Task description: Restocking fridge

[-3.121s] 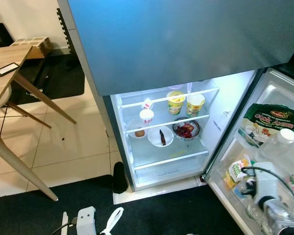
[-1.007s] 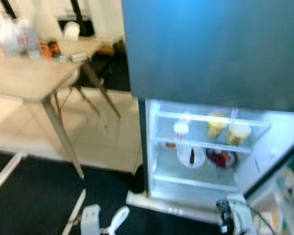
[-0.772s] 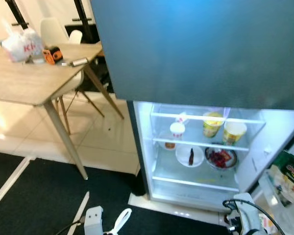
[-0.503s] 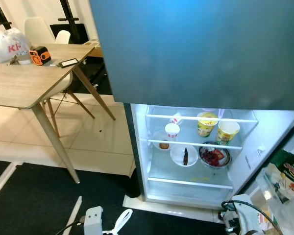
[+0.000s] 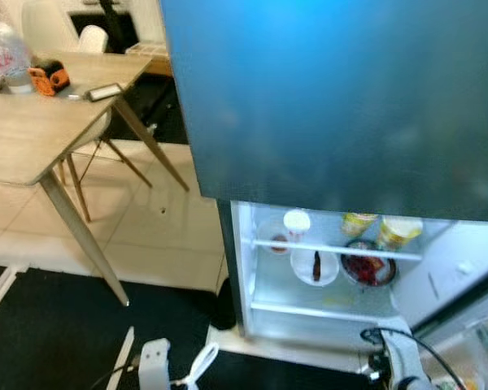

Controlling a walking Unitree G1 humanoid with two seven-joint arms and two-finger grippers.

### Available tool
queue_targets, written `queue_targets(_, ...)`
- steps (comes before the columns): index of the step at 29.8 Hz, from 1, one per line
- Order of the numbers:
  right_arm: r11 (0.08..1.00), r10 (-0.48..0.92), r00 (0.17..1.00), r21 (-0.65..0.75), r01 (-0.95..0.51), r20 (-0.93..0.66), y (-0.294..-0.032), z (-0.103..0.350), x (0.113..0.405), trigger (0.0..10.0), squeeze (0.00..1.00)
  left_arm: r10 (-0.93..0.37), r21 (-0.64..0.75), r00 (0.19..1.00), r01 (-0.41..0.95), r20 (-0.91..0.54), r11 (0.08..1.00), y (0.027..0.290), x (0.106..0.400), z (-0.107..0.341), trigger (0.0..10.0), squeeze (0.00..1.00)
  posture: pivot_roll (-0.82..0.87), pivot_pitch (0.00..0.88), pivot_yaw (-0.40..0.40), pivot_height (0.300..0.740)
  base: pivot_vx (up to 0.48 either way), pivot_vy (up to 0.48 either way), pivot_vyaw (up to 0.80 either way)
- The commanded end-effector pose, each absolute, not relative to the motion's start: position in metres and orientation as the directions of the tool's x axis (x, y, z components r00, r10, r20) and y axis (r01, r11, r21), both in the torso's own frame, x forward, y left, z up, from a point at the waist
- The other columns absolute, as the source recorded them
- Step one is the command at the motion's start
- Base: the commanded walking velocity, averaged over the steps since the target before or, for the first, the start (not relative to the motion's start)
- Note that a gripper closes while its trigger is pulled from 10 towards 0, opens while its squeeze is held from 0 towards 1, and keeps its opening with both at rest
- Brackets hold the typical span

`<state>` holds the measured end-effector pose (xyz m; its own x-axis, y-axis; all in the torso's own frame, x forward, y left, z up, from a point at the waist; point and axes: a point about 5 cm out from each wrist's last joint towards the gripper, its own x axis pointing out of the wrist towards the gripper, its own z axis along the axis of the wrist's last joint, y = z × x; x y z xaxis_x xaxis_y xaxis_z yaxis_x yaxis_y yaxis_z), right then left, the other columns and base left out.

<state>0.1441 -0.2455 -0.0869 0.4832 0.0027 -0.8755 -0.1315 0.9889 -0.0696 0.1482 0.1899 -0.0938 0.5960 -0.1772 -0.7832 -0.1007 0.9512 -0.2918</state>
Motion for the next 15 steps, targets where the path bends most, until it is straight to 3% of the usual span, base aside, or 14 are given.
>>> queue_targets(1, 0.989, 0.029, 0.52, -0.051, -0.139, -0.854, -0.236, -0.084, 0.156, 10.0, 0.0, -0.149, -0.27, 0.576, -0.13, -0.804, 0.954, 0.197, 0.14, -0.096, 10.0, 0.0, -0.06, 0.009, 0.028, 0.74, 0.0, 0.0, 0.0)
queue_targets(6, 0.989, 0.031, 0.52, -0.049, -0.139, -0.854, -0.236, -0.084, 0.156, 10.0, 0.0, -0.174, -0.282, 0.593, -0.094, -0.786, 0.955, 0.194, 0.148, -0.093, 10.0, 0.0, -0.06, 0.009, 0.027, 0.74, 0.0, 0.0, 0.0)
queue_targets(7, 0.989, 0.034, 0.522, -0.045, -0.139, -0.852, -0.235, -0.084, 0.157, 10.0, 0.0, -0.207, -0.278, 0.585, -0.033, -0.784, 0.96, 0.19, 0.151, -0.092, 10.0, 0.0, -0.05, 0.009, 0.028, 0.74, 0.0, -0.428, 0.0)
queue_targets(15, 0.99, 0.04, 0.525, -0.038, -0.138, -0.85, -0.233, -0.084, 0.157, 10.0, 0.0, -0.204, -0.274, 0.59, -0.03, -0.781, 0.961, 0.188, 0.154, -0.092, 10.0, 0.0, -0.06, 0.009, 0.029, 0.74, 0.0, -0.36, 0.0)
